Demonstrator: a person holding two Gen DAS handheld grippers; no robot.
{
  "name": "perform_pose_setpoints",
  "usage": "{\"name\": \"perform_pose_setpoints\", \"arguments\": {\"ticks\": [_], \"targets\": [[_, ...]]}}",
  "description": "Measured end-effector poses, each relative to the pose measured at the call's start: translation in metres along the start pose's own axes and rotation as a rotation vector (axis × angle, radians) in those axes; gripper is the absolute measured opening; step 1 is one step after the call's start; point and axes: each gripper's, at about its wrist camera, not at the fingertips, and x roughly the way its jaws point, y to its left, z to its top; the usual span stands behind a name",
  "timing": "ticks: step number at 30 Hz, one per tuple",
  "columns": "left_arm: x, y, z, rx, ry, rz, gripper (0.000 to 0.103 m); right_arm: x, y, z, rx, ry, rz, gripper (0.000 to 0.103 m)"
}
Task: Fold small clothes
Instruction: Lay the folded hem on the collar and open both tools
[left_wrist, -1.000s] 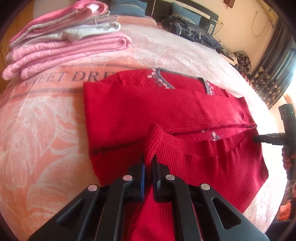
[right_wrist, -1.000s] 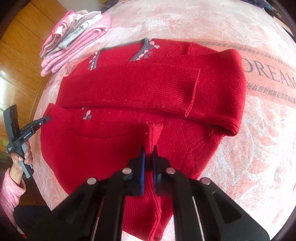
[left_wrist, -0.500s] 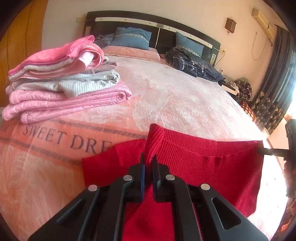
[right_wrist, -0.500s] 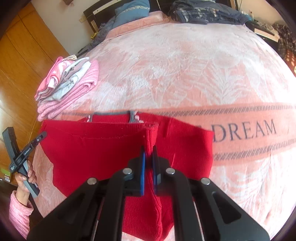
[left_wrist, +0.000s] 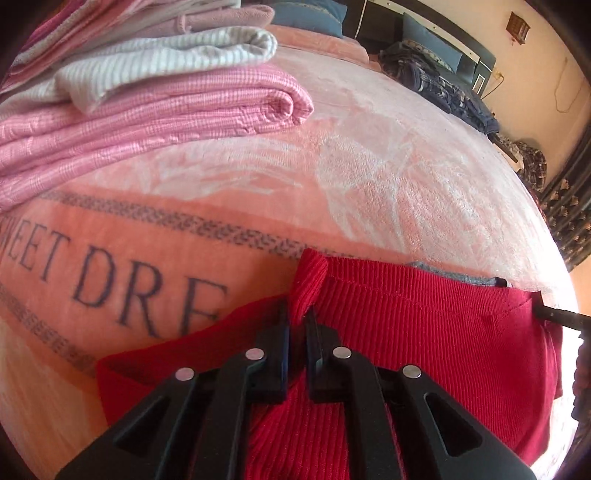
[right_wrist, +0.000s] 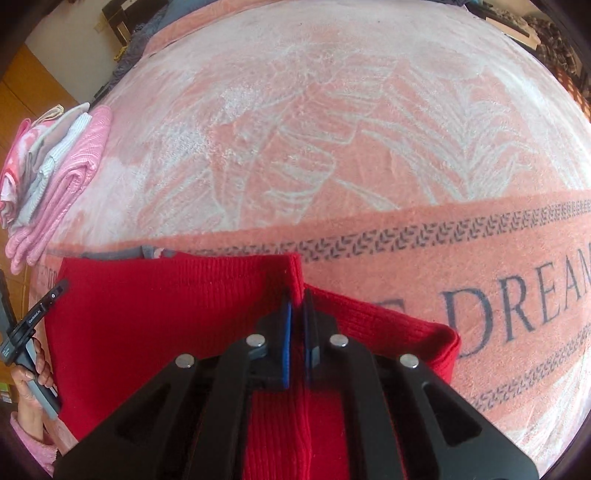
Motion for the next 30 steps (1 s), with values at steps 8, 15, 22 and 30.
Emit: {"name": "perform_pose_setpoints", "arguments": {"ticks": [8,15,22,30], "targets": [[-0.060,0.009,-0.002,-0.083,-0.049,0.055,0.043,-0.064,0.002,-0.020,-0.056,0.007,0.018,0.024],[-0.098,-0.026,-0.054,0.005,0.058,-0.004,0.054,-0.092,-0.012,-0.119,-0.100,0.211,0.090,0.032],[-0.074,-0.032,-0.106,0.005,0.205,0.059,0.057,-0.076,-0.030,-0.168,-0.029,0.303,0.144,0.014],[-0.088,-0.032,-0.104,-0.082,0.208,0.093,0.057,-0.092,-0.021,-0.156,0.042,0.283,0.121,0.010]]}}
